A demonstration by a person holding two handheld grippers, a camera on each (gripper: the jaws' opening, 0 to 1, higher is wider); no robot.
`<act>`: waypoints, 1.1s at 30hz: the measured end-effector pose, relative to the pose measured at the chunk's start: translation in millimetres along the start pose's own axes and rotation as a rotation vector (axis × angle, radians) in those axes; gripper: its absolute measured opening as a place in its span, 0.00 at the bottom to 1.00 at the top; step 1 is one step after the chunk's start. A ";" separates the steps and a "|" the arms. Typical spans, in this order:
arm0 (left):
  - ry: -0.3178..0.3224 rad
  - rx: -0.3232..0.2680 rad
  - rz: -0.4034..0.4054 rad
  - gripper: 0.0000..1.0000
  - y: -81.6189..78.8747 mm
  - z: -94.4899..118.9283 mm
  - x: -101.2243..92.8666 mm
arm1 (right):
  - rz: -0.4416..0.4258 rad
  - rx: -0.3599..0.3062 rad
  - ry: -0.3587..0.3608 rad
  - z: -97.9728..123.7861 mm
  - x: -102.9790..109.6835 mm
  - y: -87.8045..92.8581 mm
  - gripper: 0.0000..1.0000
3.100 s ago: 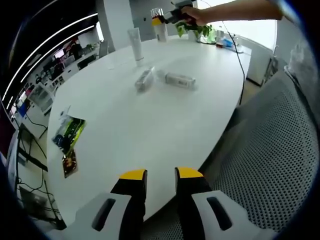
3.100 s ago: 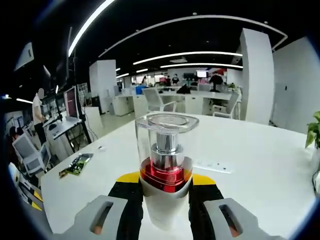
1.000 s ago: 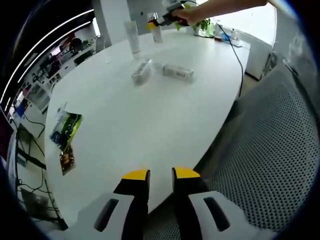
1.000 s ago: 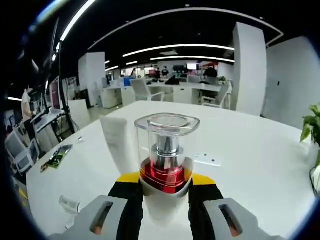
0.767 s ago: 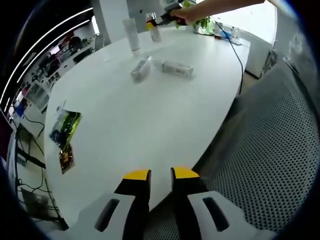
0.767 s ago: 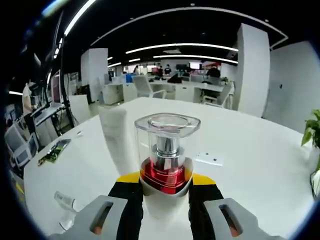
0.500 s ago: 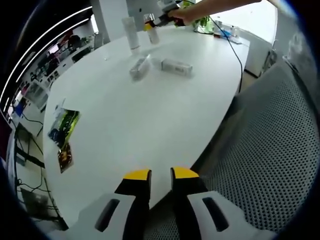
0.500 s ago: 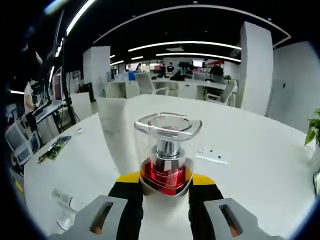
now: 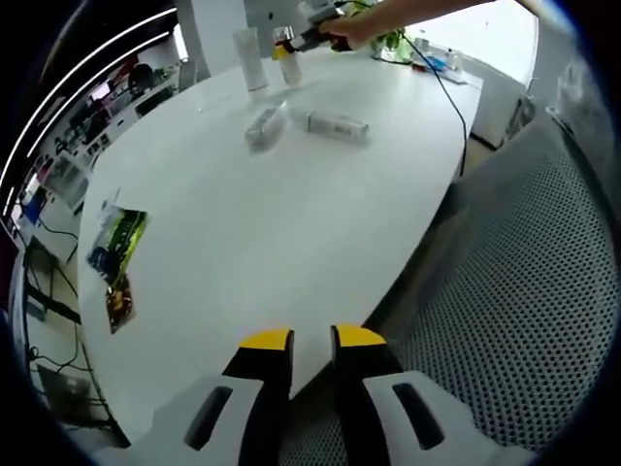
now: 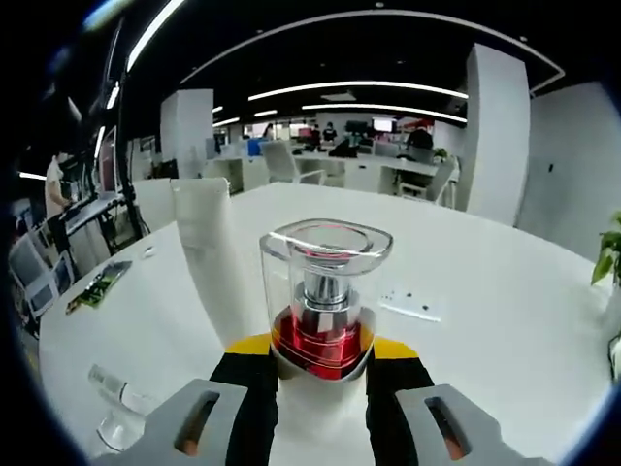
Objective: Arrange the skincare products in the storage area until every visible bottle or jar stands upright without overlapping.
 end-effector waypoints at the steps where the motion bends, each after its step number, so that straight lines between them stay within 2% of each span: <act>1: 0.001 0.002 -0.001 0.11 0.3 -0.1 -0.2 | 0.001 0.002 -0.001 -1.0 0.0 0.8 0.30; 10: 0.002 0.002 0.009 0.11 0.5 -0.8 0.3 | -0.017 -0.055 -0.011 -5.8 1.8 -0.9 0.31; 15: 0.005 0.004 0.009 0.11 0.8 -1.1 -0.1 | 0.005 -0.071 -0.022 -6.3 0.7 -0.8 0.31; 18: 0.006 0.005 0.008 0.11 0.8 -1.1 -0.4 | 0.044 -0.065 -0.034 -6.9 0.7 -1.1 0.31; 23: 0.007 0.006 0.008 0.11 0.9 -1.2 -0.4 | 0.035 -0.066 -0.063 -6.8 -0.4 -0.6 0.32; 29: 0.006 0.005 0.007 0.11 1.0 -1.2 -0.1 | 0.018 -0.033 -0.122 -4.9 -0.8 -1.3 0.32; 33: 0.005 0.009 0.004 0.11 1.5 -1.6 -0.3 | 0.039 -0.009 -0.162 -2.2 -0.1 0.2 0.34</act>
Point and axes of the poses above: the point that each gripper's makers call its tool centre point, and the gripper's own axes: z roughly backward along the fingers, x roughly to its left, y roughly out of its underside, the point moved 5 cm from there along z, roughly backward along the fingers, and after that the axes turned 2 degrees about -x, right-handed, at the moved point
